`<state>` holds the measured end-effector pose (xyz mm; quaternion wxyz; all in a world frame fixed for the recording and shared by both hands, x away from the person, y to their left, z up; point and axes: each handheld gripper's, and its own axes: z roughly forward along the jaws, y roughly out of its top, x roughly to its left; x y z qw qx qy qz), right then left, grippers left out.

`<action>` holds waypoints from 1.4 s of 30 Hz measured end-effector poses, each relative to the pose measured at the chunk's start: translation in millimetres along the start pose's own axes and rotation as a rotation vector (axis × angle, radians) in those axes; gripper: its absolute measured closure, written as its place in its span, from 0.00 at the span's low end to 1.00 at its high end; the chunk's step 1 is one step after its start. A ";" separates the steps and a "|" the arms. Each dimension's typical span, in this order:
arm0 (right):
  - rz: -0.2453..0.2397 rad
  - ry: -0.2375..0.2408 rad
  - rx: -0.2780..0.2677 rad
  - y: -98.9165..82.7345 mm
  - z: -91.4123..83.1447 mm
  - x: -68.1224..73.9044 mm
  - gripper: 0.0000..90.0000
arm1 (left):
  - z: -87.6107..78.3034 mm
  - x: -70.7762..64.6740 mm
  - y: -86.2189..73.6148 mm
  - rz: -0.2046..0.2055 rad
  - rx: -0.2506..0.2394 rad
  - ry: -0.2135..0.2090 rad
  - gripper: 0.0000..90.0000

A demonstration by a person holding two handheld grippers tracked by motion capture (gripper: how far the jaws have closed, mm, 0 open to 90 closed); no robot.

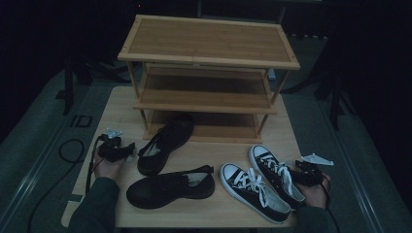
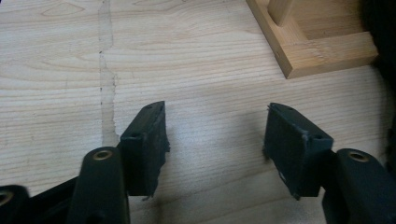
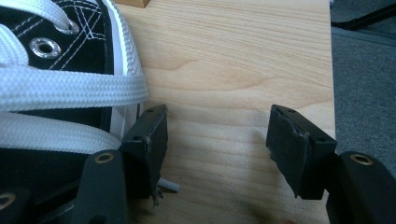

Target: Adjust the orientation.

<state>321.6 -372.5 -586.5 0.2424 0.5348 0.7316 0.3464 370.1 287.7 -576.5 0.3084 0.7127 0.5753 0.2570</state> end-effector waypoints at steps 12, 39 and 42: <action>0.011 0.004 -0.002 -0.1 -0.3 -0.6 0.42 | -15.9 0.7 5.1 0.011 0.023 -0.074 0.54; 0.017 0.005 -0.005 -0.3 -0.5 -0.9 0.42 | -53.6 2.0 28.8 0.150 0.084 -0.229 0.66; 0.017 0.005 -0.005 -0.3 -0.5 -0.9 0.42 | -57.5 -0.3 33.8 0.166 0.094 -0.247 0.67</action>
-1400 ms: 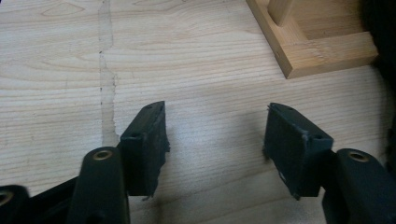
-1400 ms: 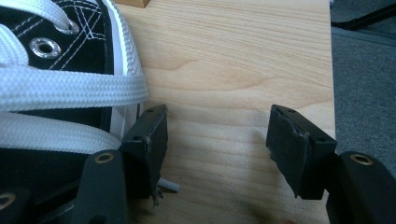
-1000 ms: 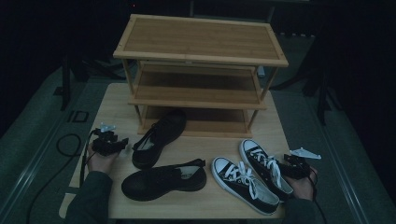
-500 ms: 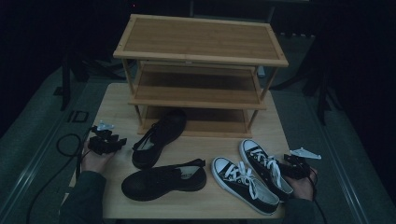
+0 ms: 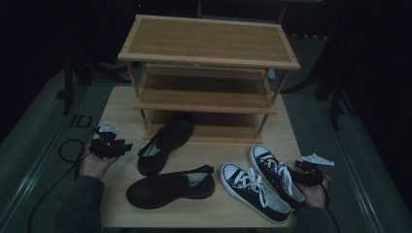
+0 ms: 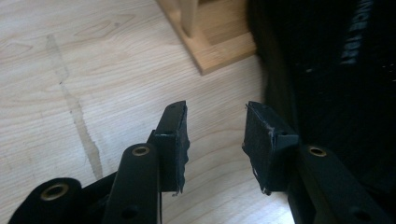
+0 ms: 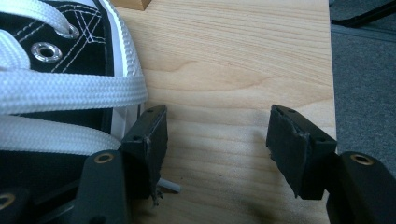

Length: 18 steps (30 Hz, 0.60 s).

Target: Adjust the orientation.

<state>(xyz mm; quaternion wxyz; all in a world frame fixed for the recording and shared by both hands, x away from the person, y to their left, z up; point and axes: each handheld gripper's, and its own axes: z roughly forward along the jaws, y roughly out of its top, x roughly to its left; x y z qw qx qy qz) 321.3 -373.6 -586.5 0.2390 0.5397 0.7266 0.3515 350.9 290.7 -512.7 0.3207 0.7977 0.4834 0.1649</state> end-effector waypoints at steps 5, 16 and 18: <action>0.000 0.000 0.000 0.0 0.0 0.0 0.42 | -6.4 -3.9 9.3 0.025 0.009 -0.015 0.67; 0.000 0.000 0.000 0.0 0.0 0.1 0.42 | -18.5 -14.4 30.8 0.064 0.020 -0.040 0.69; 0.000 0.000 0.000 0.0 0.0 0.1 0.42 | -19.6 -17.2 34.4 0.074 0.025 -0.039 0.69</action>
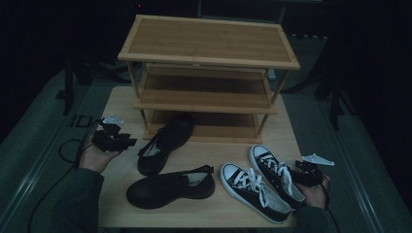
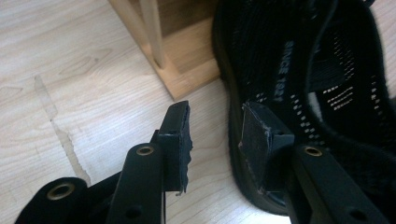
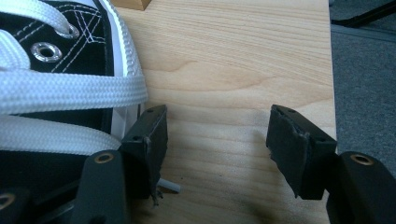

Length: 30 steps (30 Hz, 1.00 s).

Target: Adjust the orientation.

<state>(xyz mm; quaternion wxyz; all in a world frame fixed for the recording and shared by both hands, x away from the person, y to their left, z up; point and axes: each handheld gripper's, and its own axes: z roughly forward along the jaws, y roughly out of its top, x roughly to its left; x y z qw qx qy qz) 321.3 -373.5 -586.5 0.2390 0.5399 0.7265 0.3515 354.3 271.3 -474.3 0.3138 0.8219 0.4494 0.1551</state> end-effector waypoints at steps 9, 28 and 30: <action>0.000 0.000 0.000 0.0 0.0 0.0 0.42 | -1.2 -8.7 13.1 0.027 0.012 -0.024 0.69; 0.000 0.000 0.000 0.0 0.0 0.0 0.42 | 9.4 -34.1 37.9 0.109 0.083 -0.068 0.68; 0.001 0.000 0.000 0.0 0.0 0.0 0.42 | 11.8 -36.5 40.2 0.114 0.090 -0.067 0.68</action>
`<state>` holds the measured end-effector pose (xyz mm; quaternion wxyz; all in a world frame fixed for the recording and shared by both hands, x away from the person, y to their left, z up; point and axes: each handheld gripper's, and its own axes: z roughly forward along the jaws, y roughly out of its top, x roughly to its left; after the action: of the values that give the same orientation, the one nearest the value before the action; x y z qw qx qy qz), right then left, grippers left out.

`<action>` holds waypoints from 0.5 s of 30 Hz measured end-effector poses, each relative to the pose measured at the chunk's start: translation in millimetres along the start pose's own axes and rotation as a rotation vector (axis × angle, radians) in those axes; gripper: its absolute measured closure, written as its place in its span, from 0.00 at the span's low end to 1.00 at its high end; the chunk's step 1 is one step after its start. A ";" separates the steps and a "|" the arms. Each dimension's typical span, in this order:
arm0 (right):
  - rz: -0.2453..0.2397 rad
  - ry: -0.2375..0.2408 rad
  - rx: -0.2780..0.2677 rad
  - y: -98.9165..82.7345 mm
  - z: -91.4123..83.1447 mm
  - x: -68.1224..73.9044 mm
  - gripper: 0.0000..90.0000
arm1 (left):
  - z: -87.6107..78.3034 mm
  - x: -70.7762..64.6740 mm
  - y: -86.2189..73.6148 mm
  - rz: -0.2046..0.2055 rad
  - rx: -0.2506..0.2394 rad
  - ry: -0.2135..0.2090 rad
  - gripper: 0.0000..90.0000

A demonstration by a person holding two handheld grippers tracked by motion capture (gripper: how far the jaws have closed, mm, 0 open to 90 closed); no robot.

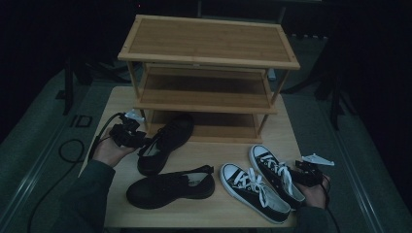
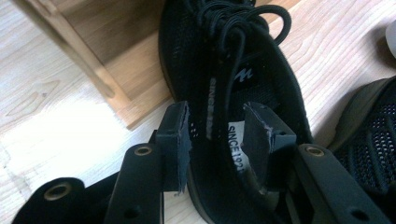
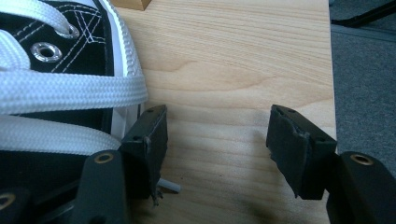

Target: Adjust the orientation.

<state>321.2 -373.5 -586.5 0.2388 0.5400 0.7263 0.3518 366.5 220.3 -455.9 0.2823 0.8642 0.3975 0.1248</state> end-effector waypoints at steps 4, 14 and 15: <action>0.000 0.000 0.000 0.0 0.0 0.0 0.42 | 6.6 -2.9 5.1 0.010 0.023 0.004 0.68; 0.000 0.000 0.000 0.0 0.0 0.0 0.42 | 30.1 -5.4 16.1 0.028 0.104 0.027 0.72; 0.000 0.000 0.000 0.0 0.0 0.0 0.42 | 31.8 -5.6 16.7 0.027 0.108 0.029 0.73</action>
<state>321.2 -373.5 -586.5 0.2388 0.5401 0.7263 0.3518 387.1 194.9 -471.8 0.2276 0.8814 0.3962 0.1194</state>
